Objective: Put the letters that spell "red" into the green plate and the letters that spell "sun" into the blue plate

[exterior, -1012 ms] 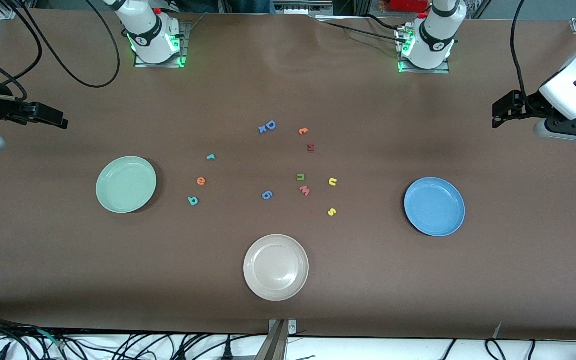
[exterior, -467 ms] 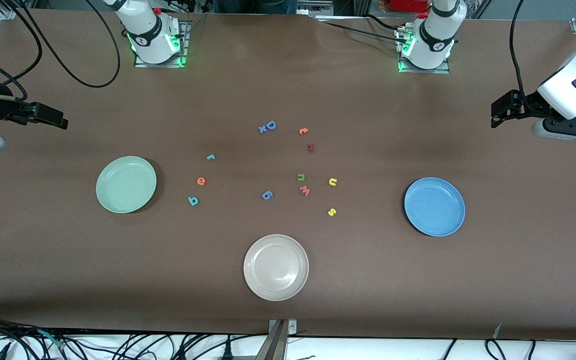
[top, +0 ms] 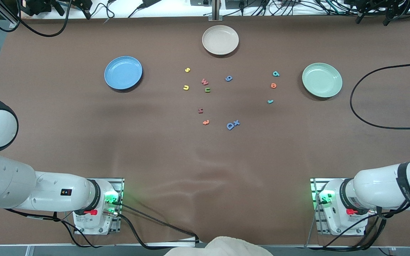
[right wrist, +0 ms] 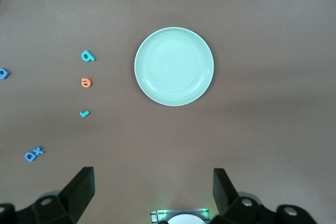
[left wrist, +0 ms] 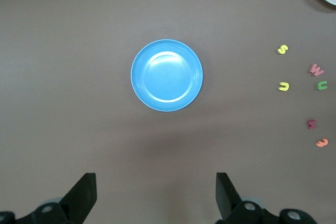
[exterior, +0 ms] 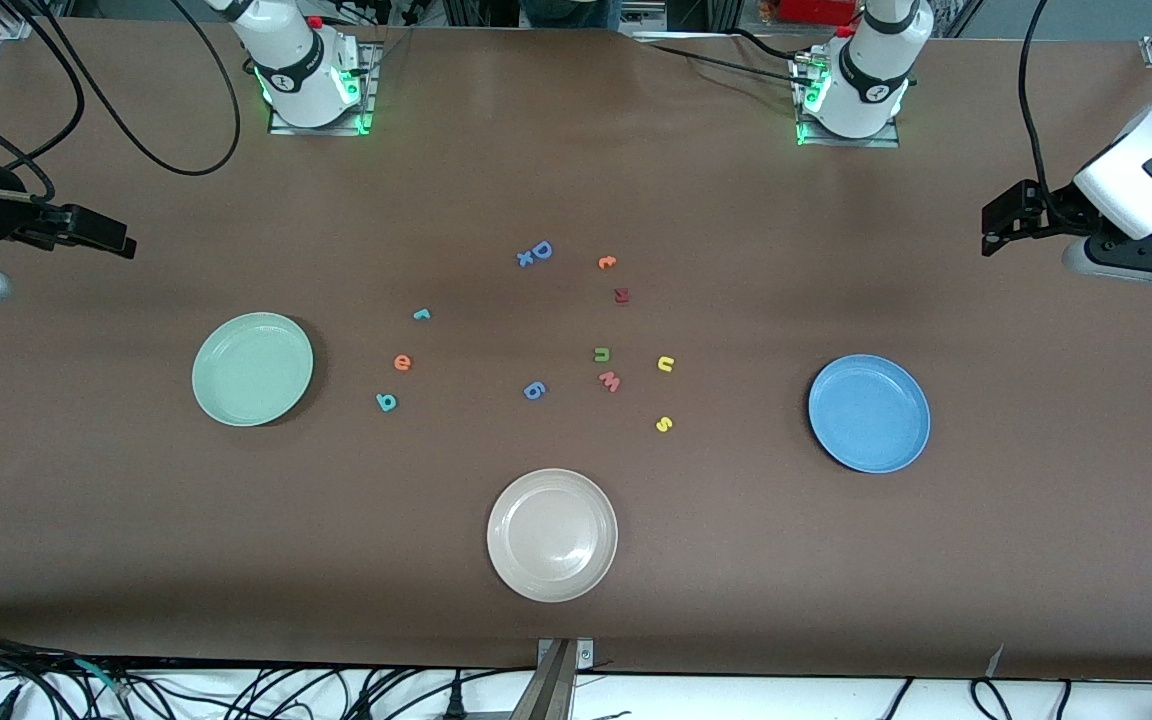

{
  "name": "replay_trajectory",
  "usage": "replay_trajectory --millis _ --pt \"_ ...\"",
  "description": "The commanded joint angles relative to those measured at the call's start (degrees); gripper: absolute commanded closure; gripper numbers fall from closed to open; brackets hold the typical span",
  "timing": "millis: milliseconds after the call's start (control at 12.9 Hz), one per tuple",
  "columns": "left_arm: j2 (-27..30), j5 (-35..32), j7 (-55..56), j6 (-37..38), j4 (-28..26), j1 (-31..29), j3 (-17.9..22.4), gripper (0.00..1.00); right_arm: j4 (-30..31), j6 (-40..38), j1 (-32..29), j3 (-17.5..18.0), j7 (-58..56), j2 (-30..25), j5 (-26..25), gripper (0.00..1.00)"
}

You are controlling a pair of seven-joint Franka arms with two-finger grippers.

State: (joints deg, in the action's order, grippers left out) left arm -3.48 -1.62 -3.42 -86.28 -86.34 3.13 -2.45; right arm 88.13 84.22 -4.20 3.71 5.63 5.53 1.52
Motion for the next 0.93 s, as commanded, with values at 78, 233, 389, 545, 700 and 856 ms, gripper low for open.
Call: replay_trajectory --millis 78,233,389,545,700,856 --pt "0.4 1.2 0.4 -0.2 -0.5 -0.6 0.1 0.0 0.4 0.3 0.2 -0.4 -1.1 -0.3 -0.6 0.0" --pt "0.1 1.1 0.4 -0.1 -0.5 -0.4 0.1 0.0 0.4 0.3 0.3 -0.4 -1.1 -0.3 -0.6 0.0" --pt "0.0 1.0 0.4 -0.1 -0.4 -0.4 0.1 0.0 0.4 0.3 0.2 -0.4 -1.1 -0.3 -0.6 0.0" --pt "-0.5 0.7 0.3 0.0 0.5 -0.4 0.1 0.0 0.4 0.3 0.2 -0.4 -1.1 -0.3 -0.6 0.0" --pt "-0.7 0.7 -0.1 0.0 0.6 -0.5 0.2 0.0 0.4 0.3 0.3 -0.4 -1.1 -0.3 -0.6 0.0" --pt "-0.7 0.5 0.2 0.1 0.5 -0.4 0.1 0.0 0.4 0.3 0.2 -0.4 -1.1 -0.3 -0.6 0.0"
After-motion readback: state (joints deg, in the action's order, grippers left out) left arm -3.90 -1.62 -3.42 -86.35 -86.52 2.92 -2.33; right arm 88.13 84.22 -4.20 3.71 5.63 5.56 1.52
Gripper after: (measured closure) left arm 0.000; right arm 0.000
